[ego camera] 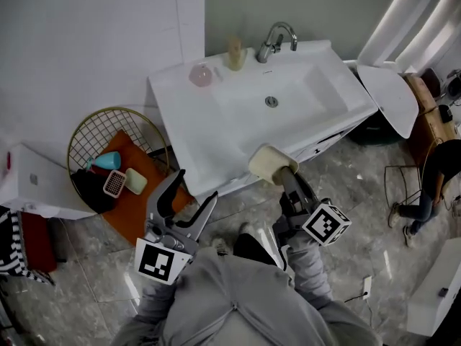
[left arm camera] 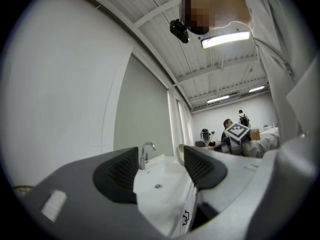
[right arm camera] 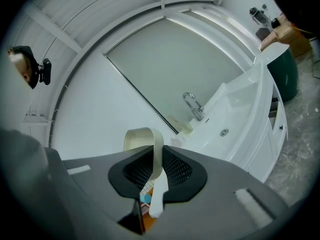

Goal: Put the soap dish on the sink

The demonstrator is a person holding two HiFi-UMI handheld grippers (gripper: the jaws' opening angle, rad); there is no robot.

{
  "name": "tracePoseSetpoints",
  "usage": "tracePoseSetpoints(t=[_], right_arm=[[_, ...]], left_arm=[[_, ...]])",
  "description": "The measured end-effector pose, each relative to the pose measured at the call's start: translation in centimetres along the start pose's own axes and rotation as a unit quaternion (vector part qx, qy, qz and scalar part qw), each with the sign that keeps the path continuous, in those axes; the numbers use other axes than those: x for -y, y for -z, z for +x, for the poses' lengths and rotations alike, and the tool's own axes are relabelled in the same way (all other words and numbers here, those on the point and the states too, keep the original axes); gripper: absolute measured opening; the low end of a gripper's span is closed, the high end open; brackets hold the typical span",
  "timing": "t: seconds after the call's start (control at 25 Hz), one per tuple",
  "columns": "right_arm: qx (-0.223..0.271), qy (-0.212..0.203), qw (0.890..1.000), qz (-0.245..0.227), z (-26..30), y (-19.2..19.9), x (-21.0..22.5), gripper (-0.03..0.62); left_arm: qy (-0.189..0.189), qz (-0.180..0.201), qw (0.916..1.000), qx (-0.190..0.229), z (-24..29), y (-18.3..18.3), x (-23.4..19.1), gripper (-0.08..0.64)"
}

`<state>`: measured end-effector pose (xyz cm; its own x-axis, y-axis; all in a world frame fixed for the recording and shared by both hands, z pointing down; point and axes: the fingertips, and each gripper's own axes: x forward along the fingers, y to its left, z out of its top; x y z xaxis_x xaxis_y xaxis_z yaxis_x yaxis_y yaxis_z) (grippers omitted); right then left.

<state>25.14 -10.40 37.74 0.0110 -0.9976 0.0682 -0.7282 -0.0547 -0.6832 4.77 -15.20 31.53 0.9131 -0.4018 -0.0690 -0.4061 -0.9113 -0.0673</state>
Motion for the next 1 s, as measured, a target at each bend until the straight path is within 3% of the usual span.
tracePoseSetpoints(t=[0.48,0.72,1.0], right_arm=[[-0.094,-0.044,0.995,-0.007,14.2,-0.6,4.3,0.044],[-0.154,-0.065,0.986,-0.012,20.1,0.1,6.1,0.044],[-0.229,-0.053,0.971,-0.044,24.8,3.2,9.7,0.044]], left_arm=[[-0.102,0.011,0.9948,-0.002,5.1,0.1,-6.9,0.313],[-0.155,0.016,0.9878,-0.006,7.4,0.0,-9.2,0.314],[-0.199,0.023,0.9796,-0.017,8.4,0.2,-11.0,0.313]])
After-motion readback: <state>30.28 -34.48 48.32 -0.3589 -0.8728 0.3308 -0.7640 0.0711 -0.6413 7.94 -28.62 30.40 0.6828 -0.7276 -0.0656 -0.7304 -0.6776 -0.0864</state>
